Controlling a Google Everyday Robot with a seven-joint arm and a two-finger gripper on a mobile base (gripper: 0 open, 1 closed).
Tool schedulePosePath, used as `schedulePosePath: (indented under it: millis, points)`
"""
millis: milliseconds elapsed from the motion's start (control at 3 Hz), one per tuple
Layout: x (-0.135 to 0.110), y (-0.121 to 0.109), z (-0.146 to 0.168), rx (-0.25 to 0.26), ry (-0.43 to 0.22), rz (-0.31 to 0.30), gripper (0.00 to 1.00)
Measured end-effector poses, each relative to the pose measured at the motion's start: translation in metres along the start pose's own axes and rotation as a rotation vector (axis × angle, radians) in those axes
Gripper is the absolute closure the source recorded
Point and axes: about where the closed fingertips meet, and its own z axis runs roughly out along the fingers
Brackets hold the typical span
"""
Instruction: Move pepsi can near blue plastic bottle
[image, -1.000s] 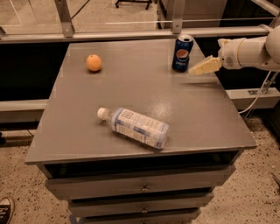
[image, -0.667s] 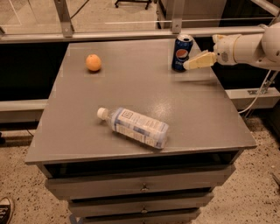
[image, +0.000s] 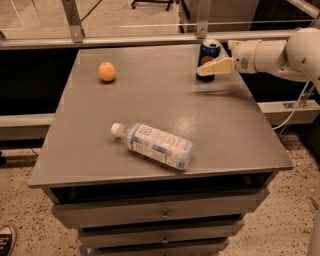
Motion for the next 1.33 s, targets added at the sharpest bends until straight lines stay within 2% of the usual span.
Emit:
schedulePosePath:
  millis: [333, 1000, 1333]
  points:
    - [0.002, 0.009, 0.014, -0.025, -0.012, 0.011, 0.15]
    - [-0.003, 0.02, 0.013, -0.045, -0.043, 0.015, 0.61]
    - [-0.015, 0.032, -0.001, -0.06, -0.068, -0.002, 0.85]
